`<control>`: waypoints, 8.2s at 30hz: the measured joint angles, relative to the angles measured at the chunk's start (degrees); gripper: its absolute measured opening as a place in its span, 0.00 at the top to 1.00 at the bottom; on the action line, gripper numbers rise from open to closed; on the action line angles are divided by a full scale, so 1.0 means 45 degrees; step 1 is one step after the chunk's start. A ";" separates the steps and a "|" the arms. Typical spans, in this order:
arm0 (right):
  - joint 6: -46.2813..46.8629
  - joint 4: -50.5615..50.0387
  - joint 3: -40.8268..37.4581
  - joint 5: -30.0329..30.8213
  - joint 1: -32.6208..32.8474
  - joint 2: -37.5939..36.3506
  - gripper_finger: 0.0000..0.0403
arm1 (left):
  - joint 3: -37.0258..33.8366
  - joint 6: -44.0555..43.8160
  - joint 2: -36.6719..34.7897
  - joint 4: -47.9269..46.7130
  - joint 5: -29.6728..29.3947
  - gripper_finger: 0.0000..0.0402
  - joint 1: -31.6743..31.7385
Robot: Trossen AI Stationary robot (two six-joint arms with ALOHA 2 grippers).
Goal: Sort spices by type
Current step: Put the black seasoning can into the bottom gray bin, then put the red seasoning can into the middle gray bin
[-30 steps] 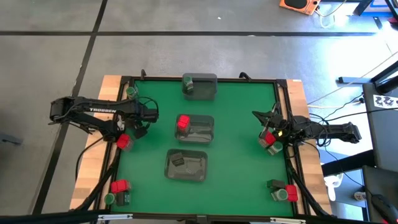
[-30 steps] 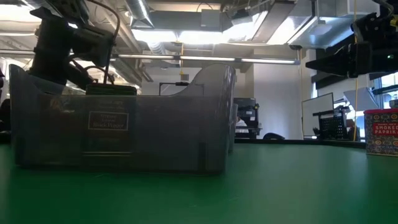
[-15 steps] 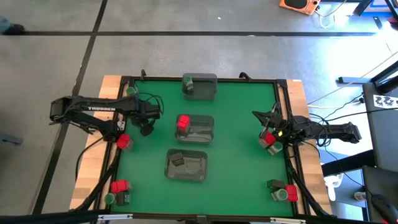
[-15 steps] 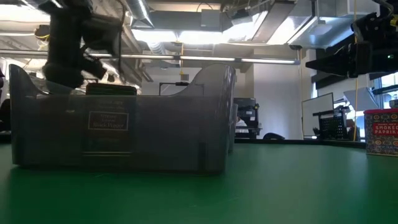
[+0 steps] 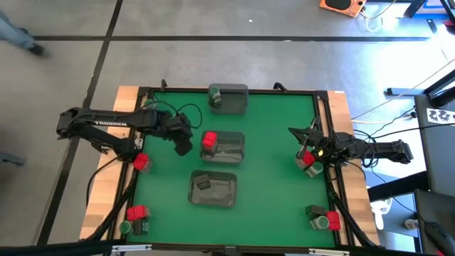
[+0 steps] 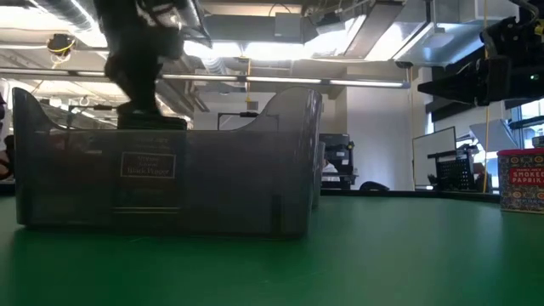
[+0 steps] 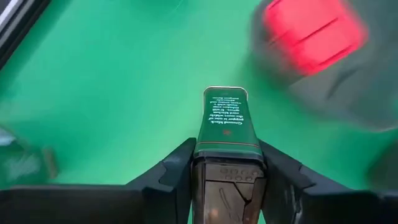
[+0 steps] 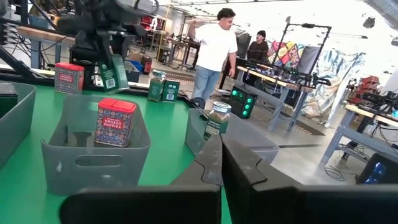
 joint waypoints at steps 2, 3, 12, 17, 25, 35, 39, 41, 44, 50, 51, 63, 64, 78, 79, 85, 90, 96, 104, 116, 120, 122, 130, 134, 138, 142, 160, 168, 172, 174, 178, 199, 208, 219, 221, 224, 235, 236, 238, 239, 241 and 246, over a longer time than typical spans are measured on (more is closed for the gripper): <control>0.0009 0.0000 -0.0005 0.0000 -0.0005 0.0000 0.99 | 0.0157 -0.0141 0.0071 0.0410 -0.0003 0.66 -0.0385; 0.0010 0.0004 -0.0003 0.0000 -0.0001 0.0000 0.99 | 0.0180 -0.0226 0.0085 0.0601 0.0000 0.66 -0.0572; 0.0019 0.0005 -0.0002 0.0000 -0.0003 0.0000 0.99 | 0.0227 -0.0680 0.0922 0.2529 -0.0020 0.67 -0.2160; 0.0019 0.0005 -0.0005 -0.0005 0.0000 0.0000 0.99 | 0.1173 -0.0677 0.1811 0.2565 0.0000 0.67 -0.2858; 0.0019 -0.0004 -0.0005 0.0000 0.0000 0.0000 0.99 | 0.4016 -0.0348 0.3096 0.1746 -0.0041 0.67 -0.3823; 0.0339 -0.0005 -0.0005 -0.0005 -0.0005 0.0000 0.99 | 0.6400 -0.0266 0.5287 0.1881 0.0149 0.67 -0.5697; 0.0355 -0.0005 -0.0005 -0.0005 -0.0005 0.0000 0.99 | 0.6611 -0.1517 0.6034 0.0756 0.0187 0.67 -0.6520; 0.0359 -0.0005 -0.0005 -0.0005 -0.0005 0.0000 0.99 | 0.6601 -0.2257 0.6341 0.0380 0.0295 0.67 -0.6904; 0.0359 -0.0005 -0.0005 -0.0005 -0.0005 0.0000 0.99 | 0.6604 -0.2722 0.6670 0.0400 0.0352 0.67 -0.7423; 0.0359 -0.0005 -0.0005 -0.0005 -0.0002 0.0000 0.99 | 0.6543 -0.3007 0.7614 0.0275 0.0340 0.67 -0.7769; 0.0359 -0.0007 -0.0003 -0.0005 -0.0005 0.0000 0.99 | 0.6543 -0.2936 0.7770 0.0202 0.0338 0.67 -0.7769; 0.0359 -0.0092 -0.0001 -0.0010 0.0000 0.0000 0.99 | 0.6538 -0.2074 0.8958 -0.1577 0.0325 0.67 -0.7318; 0.0364 -0.0089 0.0000 -0.0022 -0.0005 0.0000 0.99 | 0.6538 -0.1972 0.9000 -0.1564 0.0325 0.67 -0.7290; 0.0364 -0.0092 -0.0005 -0.0330 -0.0005 0.0000 0.99 | 0.6528 -0.1746 0.9151 -0.1616 0.0633 0.46 -0.6823; 0.0359 -0.0092 -0.0005 -0.0330 0.0000 0.0000 0.99 | 0.6533 -0.1910 0.9129 -0.1616 0.0744 0.44 -0.6765; 0.0364 -0.0092 -0.0004 -0.0335 -0.0004 0.0000 0.99 | 0.7370 -0.1951 0.9103 -0.2424 0.1064 0.32 -0.6622; 0.0360 -0.0092 -0.0005 -0.0334 0.0000 0.0000 0.99 | 0.8153 -0.1543 0.9093 -0.3510 0.1147 0.29 -0.6622; 0.0363 -0.0094 -0.0005 -0.0335 0.0000 0.0000 0.99 | 0.8577 -0.1472 0.9036 -0.4848 0.0817 0.29 -0.6646; 0.0370 -0.0123 -0.0001 -0.0338 -0.0002 0.0000 0.99 | 0.8577 -0.3655 0.7290 -0.6293 -0.0850 0.29 -0.6637; 0.1069 -0.0447 -0.0005 -0.0345 0.0000 0.0087 0.99 | 0.4025 -0.9682 0.2148 -0.6758 -0.1693 0.29 -0.6684; 0.1073 -0.0466 -0.0005 -0.0345 -0.0003 0.0087 0.99 | 0.2810 -1.0714 0.1474 -0.6456 -0.1391 0.29 -0.6647; 0.1073 -0.0487 -0.0003 -0.0345 0.0000 0.0087 0.99 | 0.2400 -1.1235 0.1443 -0.6825 -0.0916 0.29 -0.6476; 0.1073 -0.0381 -0.0002 -0.0343 -0.0003 0.0087 0.99 | 0.0694 -1.2368 0.1932 -0.6918 0.1746 0.29 -0.5959; 0.1074 -0.0331 -0.0005 -0.0340 -0.0005 0.0087 0.99 | -0.0069 -1.2966 0.2201 -0.6933 0.2710 0.29 -0.5967; 0.1073 -0.0295 -0.0001 -0.0340 -0.0001 0.0087 0.99 | -0.0519 -1.3305 0.2460 -0.6912 0.3154 0.29 -0.5996; 0.1075 -0.0233 -0.0002 -0.0340 0.0000 0.0087 0.99 | -0.0655 -1.3422 0.2727 -0.6902 0.3317 0.29 -0.5996; 0.1122 -0.0358 -0.0004 -0.0340 -0.0004 0.0087 0.99 | -0.2405 -1.3580 0.2886 -0.5688 0.3672 0.29 -0.6146; 0.1122 -0.0364 -0.0005 -0.0340 -0.0001 0.0087 0.99 | -0.1512 -1.3139 0.2896 -0.5238 0.3424 0.29 -0.6175; 0.1122 -0.0374 -0.0002 -0.0340 0.0000 0.0087 0.99 | -0.1278 -1.3055 0.2890 -0.4985 0.3302 0.29 -0.6175; 0.1122 -0.0374 -0.0002 -0.0340 -0.0002 0.0087 0.99 | -0.1163 -1.2955 0.2886 -0.4819 0.3278 0.29 -0.6171; 0.1122 -0.0374 0.0000 -0.0340 -0.0005 0.0087 0.99 | -0.0707 -1.2562 0.2886 -0.4456 0.3249 0.29 -0.6200; 0.1117 -0.0393 -0.0004 -0.0340 -0.0004 0.0087 0.99 | -0.0445 -1.2584 0.2901 -0.4642 0.2880 0.29 -0.6715; 0.1117 -0.0393 -0.0001 -0.0340 -0.0002 0.0087 0.99 | -0.1605 -1.1869 0.2901 -0.2144 0.2968 0.29 -0.6706; 0.1117 -0.0393 -0.0005 -0.0340 -0.0003 0.0087 0.99 | -0.1997 -1.1267 0.2901 -0.1131 0.3102 0.51 -0.6661; 0.1117 -0.0393 -0.0005 -0.0340 -0.0001 0.0087 0.99 | -0.1692 -1.1079 0.2901 -0.1318 0.3099 0.51 -0.6661; 0.1117 -0.0393 0.0000 -0.0340 0.0000 0.0087 0.99 | -0.0816 -1.0939 0.2876 -0.1803 0.2743 0.51 -0.6482; 0.1116 -0.0413 -0.0004 -0.0340 -0.0002 0.0087 0.99 | 0.3100 -0.8369 0.2847 -0.2531 -0.0583 0.51 -0.4669; 0.1117 -0.0413 -0.0001 -0.0340 -0.0005 0.0087 0.99 | 0.3301 -0.7956 0.2847 -0.2189 -0.0776 0.51 -0.4456; 0.1117 -0.0413 -0.0005 -0.0340 -0.0005 0.0087 0.99 | 0.3626 -0.6996 0.2847 -0.1203 -0.1124 0.51 -0.4035; 0.1117 -0.0413 -0.0004 -0.0340 -0.0002 0.0087 0.99 | 0.3726 -0.6475 0.2847 -0.0581 -0.1220 0.51 -0.3839; 0.1117 -0.0418 -0.0004 -0.0340 0.0000 0.0087 0.99 | 0.3861 -0.5493 0.2945 0.0813 -0.1327 0.50 -0.3447; 0.1117 -0.0418 -0.0003 -0.0340 -0.0002 0.0084 0.99 | 0.4454 -0.4075 0.3831 0.2285 -0.0900 0.51 -0.2523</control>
